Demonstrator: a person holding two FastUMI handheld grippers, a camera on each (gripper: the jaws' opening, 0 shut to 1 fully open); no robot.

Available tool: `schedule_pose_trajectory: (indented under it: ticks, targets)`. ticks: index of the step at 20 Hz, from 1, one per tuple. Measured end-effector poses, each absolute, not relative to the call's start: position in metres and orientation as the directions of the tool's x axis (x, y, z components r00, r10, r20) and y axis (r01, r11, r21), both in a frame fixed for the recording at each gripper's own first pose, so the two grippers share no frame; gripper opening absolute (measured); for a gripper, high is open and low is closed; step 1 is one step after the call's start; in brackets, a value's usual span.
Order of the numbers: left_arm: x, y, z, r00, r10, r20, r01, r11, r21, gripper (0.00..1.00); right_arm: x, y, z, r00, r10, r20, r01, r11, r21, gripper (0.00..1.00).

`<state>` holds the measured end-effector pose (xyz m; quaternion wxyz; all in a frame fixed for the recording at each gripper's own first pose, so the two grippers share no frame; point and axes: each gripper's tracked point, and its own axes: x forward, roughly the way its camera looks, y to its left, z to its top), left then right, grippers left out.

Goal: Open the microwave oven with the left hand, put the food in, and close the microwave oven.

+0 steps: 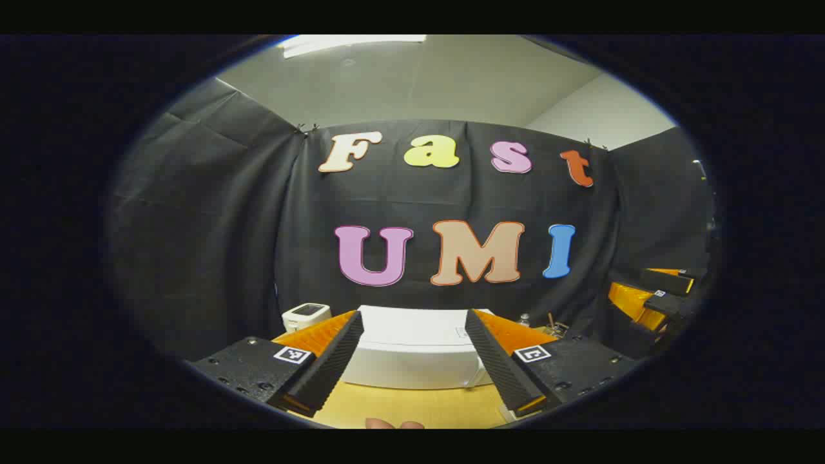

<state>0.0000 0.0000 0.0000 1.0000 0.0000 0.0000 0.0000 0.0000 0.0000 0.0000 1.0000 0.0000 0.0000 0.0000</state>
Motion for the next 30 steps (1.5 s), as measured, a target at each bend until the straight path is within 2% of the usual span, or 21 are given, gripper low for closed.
schedule_pose_trajectory:
  ticks: [7, 9, 11, 15, 30]
  targets:
    - [0.0, 0.0, -0.003, 1.0, 0.009, -0.003, -0.009, 0.999, 0.038, 0.99, 0.002, -0.003, 0.007, 1.0, 0.013, 0.023, -0.013, 1.0, 0.015, 0.96]
    - [0.0, 0.0, -0.004, 1.0, 0.012, -0.002, -0.012, 0.999, 0.041, 0.98, 0.001, -0.001, 0.007, 0.999, 0.02, 0.025, -0.02, 1.0, 0.002, 1.0]
    - [0.002, 0.0, -0.005, 1.0, 0.014, -0.008, -0.014, 0.999, 0.05, 0.98, 0.001, 0.001, 0.006, 0.999, 0.024, 0.026, -0.023, 1.0, -0.018, 0.96]
    - [0.002, -0.001, -0.006, 1.0, 0.015, -0.01, -0.014, 0.999, 0.051, 0.98, 0.005, 0.005, 0.005, 0.999, 0.033, 0.032, -0.032, 0.998, -0.056, 0.96]
    - [-0.004, 0.001, -0.013, 0.999, 0.041, -0.013, -0.041, 0.999, 0.031, 0.98, 0.001, 0.012, 0.006, 0.996, 0.076, 0.038, -0.076, 0.997, -0.017, 0.97]
